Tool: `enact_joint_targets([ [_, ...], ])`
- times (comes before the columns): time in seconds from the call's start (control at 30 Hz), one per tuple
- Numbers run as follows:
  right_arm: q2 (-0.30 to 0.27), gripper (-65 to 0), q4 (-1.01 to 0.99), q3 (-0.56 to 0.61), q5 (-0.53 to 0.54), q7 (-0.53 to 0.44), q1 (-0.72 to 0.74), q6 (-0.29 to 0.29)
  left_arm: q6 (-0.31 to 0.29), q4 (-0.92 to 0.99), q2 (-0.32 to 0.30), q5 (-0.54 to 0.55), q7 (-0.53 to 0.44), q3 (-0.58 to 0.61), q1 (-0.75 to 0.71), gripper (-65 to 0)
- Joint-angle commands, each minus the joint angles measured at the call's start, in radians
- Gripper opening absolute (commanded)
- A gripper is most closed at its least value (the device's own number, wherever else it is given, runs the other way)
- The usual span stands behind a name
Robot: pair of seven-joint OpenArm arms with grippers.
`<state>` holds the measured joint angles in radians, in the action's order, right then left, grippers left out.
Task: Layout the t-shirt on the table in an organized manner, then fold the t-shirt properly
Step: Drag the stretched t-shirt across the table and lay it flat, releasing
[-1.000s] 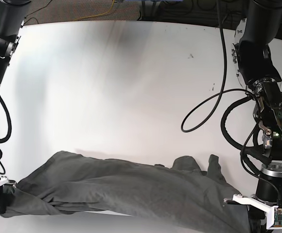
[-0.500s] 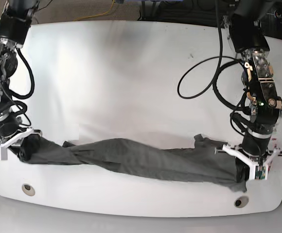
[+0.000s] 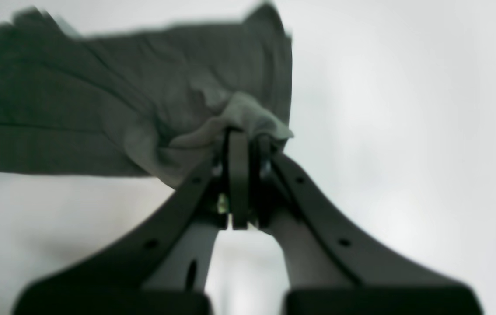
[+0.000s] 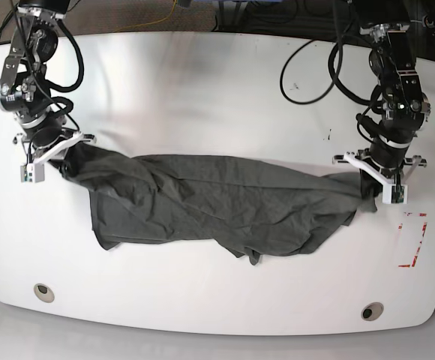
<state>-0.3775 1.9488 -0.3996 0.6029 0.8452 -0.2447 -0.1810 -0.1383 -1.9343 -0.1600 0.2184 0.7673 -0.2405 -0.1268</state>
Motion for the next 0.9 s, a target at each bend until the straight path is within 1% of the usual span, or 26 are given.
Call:
enact_joint_targets([
  [0.0, 0.010, -65.0, 0.021, -0.008, 0.013, -0.030, -0.031, -0.004, 0.002, -0.020, -0.011, 0.005, -0.038, -0.010, -0.044, -62.0],
  [0.1, 0.024, -65.0, 0.021, -0.008, 0.010, -0.030, -0.069, -0.001, 0.002, -0.020, -0.014, 0.005, -0.038, -0.012, -0.104, -62.0],
  [0.23, 0.024, -65.0, 0.021, -0.006, 0.012, -0.030, -0.106, 0.002, 0.002, -0.020, -0.016, 0.005, -0.038, -0.015, -0.165, -62.0],
  [0.37, 0.025, -65.0, 0.021, -0.006, 0.013, -0.030, -0.146, 0.004, -0.001, -0.018, -0.017, 0.005, -0.038, -0.061, -0.218, -62.0],
  [0.47, 0.025, -65.0, 0.021, -0.006, 0.012, -0.030, -0.166, 0.005, -0.050, -0.017, -0.017, 0.005, -0.038, -0.087, -0.241, -62.0],
  [0.57, 0.025, -65.0, 0.021, -0.006, 0.012, -0.030, -0.199, 0.005, -0.139, -0.017, -0.017, -0.001, -0.038, -0.118, -0.271, -62.0],
  [0.6, 0.025, -65.0, 0.021, -0.006, 0.012, -0.030, -0.207, 0.005, -0.157, -0.015, -0.017, -0.003, -0.038, -0.128, -0.277, -62.0],
  [0.73, 0.025, -65.0, 0.021, -0.006, 0.010, -0.030, -0.227, 0.005, -0.211, -0.014, -0.017, -0.004, -0.038, -0.173, -0.297, -61.9],
  [0.87, 0.025, -64.2, 0.021, -0.005, 0.010, -0.030, -0.249, 0.005, -0.237, -0.012, -0.039, -0.006, -0.036, -0.179, -0.319, -61.8],
])
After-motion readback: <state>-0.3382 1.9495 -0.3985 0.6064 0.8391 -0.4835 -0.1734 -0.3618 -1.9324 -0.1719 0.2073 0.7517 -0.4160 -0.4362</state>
